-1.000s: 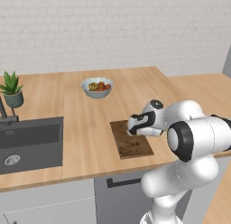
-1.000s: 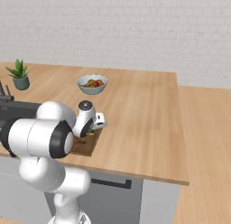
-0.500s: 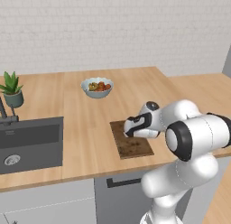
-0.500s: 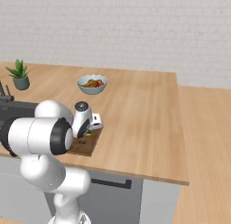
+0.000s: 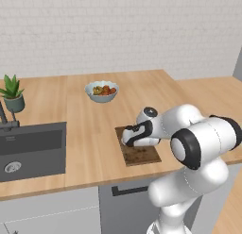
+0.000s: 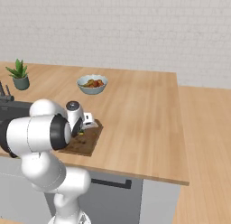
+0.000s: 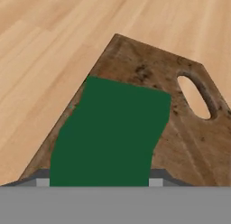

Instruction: Pick up the sponge from the counter and clean the cutting board by briefly scrubbing or pressing down on the cutting board. Once finished, release the sponge.

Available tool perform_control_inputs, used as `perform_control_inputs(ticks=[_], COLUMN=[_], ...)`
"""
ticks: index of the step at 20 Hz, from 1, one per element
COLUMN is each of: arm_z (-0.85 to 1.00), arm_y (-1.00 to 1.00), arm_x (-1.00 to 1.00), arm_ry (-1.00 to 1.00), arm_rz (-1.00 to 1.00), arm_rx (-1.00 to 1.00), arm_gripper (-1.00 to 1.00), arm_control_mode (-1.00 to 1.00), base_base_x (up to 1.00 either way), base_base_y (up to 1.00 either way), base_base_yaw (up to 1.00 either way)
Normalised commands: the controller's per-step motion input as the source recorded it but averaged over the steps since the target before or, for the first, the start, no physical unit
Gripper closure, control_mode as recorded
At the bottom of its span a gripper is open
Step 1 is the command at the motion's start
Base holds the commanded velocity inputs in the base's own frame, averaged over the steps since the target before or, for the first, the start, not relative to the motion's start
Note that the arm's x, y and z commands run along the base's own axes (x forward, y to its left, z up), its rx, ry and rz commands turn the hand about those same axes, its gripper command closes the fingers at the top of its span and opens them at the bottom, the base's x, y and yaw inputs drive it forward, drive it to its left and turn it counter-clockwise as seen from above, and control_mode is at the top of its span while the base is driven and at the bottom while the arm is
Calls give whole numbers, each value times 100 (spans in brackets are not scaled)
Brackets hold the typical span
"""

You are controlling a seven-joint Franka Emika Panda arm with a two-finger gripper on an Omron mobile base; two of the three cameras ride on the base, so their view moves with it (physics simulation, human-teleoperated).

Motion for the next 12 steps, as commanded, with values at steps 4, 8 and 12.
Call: perform_control_inputs(ticks=[4, 8, 12], arm_z=[0, 0, 0], arm_y=[26, 12, 0], arm_x=[5, 9, 2], arm_ry=[0, 1, 0], arm_rz=[0, 0, 0], arm_rx=[0, 0, 0], arm_gripper=[100, 100, 100], arm_control_mode=[-100, -100, -100], base_base_x=[0, 0, 0], base_base_y=[0, 0, 0], base_base_yaw=[0, 0, 0])
